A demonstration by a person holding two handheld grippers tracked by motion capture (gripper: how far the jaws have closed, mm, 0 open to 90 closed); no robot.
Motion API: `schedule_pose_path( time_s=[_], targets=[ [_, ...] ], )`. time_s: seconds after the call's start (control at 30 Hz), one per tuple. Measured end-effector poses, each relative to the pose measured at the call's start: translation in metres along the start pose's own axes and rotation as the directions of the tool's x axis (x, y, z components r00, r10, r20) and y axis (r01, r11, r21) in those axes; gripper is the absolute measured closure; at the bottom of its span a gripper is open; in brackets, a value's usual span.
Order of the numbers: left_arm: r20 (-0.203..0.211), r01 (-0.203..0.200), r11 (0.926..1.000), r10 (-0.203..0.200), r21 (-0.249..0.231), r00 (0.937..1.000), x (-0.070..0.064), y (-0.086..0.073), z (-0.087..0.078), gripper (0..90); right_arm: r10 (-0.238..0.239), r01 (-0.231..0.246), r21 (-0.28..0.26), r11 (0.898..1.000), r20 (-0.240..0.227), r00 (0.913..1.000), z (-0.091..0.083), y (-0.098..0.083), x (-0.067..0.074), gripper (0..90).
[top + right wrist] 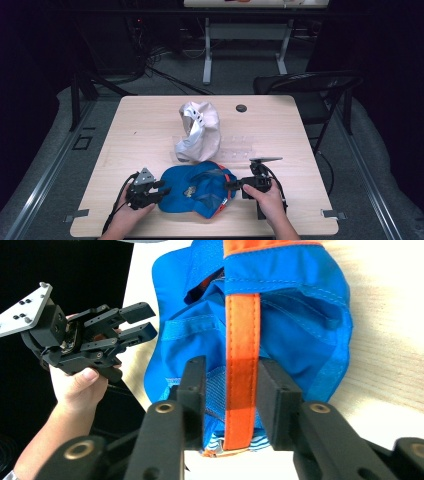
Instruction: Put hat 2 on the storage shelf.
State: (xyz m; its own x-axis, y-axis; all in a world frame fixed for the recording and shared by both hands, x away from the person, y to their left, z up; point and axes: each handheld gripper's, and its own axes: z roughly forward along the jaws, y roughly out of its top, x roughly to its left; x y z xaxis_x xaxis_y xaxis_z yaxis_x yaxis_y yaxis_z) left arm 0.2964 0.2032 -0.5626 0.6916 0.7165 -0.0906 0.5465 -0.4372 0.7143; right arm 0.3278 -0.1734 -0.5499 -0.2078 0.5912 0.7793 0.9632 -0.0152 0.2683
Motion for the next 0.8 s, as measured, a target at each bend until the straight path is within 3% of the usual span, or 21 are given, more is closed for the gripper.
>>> schedule_pose_path(
  time_s=[0.2, 0.33, 0.43, 0.47, 0.5, 0.53, 0.8],
  targets=[
    [0.000, 0.002, 1.0000, -0.002, -0.004, 1.0000, 0.000, 0.000, -0.001, 60.8, -0.008, 0.008, 0.004, 1.000, 0.028, 0.9996, -0.002, 0.001, 0.004, 76.6],
    [-0.002, 0.000, 0.9999, 0.000, -0.013, 1.0000, -0.001, 0.000, -0.001, 60.8, -0.003, 0.003, -0.004, 1.000, 0.044, 0.9990, -0.007, 0.002, 0.007, 77.1],
    [0.004, -0.002, 1.0000, 0.002, -0.006, 1.0000, -0.002, 0.001, -0.002, 60.9, 0.012, -0.011, -0.011, 1.000, 0.073, 0.9973, -0.013, 0.004, 0.010, 77.2],
    [0.003, -0.003, 1.0000, 0.003, -0.007, 1.0000, -0.002, 0.001, -0.002, 60.9, 0.001, -0.002, 0.009, 1.000, 0.108, 0.9942, -0.016, 0.005, 0.011, 77.2],
    [0.003, -0.004, 1.0000, 0.004, -0.007, 1.0000, -0.002, 0.001, -0.002, 60.8, 0.004, -0.003, -0.017, 1.000, 0.080, 0.9968, -0.015, 0.005, 0.011, 77.3],
    [0.004, -0.005, 1.0000, 0.005, -0.008, 1.0000, -0.002, 0.001, -0.002, 60.8, 0.008, -0.008, -0.007, 1.000, 0.105, 0.9944, -0.018, 0.006, 0.013, 77.3],
    [0.002, -0.004, 0.9998, 0.004, -0.020, 1.0000, -0.004, 0.001, -0.004, 60.7, 0.017, -0.018, 0.011, 1.000, 0.111, 0.9937, -0.034, 0.011, 0.013, 77.4]
  ],
)
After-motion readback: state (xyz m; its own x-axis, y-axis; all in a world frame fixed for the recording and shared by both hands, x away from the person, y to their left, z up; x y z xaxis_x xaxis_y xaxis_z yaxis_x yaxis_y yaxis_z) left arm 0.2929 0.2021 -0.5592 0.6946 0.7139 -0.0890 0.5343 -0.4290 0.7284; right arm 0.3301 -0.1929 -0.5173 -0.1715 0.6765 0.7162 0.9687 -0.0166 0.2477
